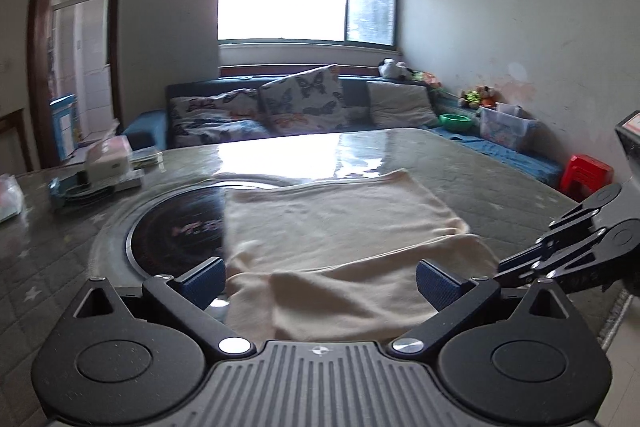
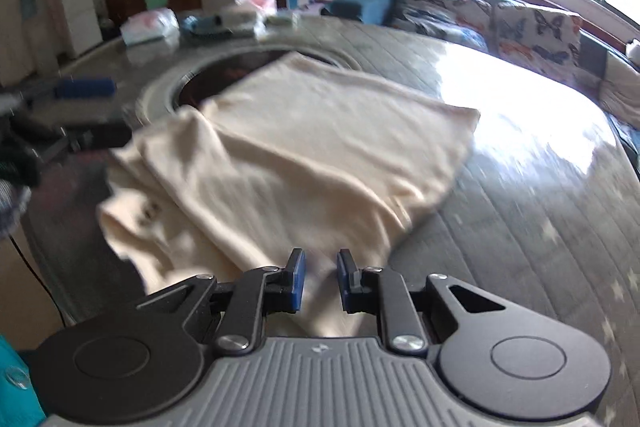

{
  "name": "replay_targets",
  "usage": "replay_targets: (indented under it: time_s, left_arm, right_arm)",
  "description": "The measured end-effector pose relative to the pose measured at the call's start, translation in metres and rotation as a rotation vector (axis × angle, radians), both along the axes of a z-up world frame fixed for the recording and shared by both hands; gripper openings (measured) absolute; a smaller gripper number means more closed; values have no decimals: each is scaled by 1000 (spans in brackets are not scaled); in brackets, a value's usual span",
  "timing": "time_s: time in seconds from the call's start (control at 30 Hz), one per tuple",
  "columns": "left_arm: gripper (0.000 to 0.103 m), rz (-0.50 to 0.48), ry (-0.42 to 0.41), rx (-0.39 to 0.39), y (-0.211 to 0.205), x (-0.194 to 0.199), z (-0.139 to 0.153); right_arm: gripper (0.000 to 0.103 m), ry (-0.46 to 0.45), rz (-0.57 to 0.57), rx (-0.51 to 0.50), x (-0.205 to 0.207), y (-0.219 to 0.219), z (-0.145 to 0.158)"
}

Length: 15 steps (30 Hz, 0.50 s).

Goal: Fold clothes

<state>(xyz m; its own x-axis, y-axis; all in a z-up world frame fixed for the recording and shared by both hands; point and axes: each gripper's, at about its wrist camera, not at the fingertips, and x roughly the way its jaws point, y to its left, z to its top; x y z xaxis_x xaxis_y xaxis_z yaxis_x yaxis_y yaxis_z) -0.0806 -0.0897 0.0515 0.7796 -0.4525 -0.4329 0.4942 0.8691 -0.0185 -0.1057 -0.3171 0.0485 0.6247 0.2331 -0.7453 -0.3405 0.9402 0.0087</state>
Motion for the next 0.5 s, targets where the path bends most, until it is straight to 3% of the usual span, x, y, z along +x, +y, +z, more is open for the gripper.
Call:
replay_targets:
  time_s: [0.23, 0.37, 0.5]
  left_arm:
    - [82, -65, 36, 7, -20, 13, -6]
    - [78, -78, 62, 17, -27, 23, -12]
    - [73, -60, 95, 39, -27, 34, -22]
  right_arm:
    - [17, -64, -12, 59, 5, -13, 8]
    - [17, -108, -7, 76, 20, -10, 11]
    - [17, -95, -34, 78, 37, -12, -1]
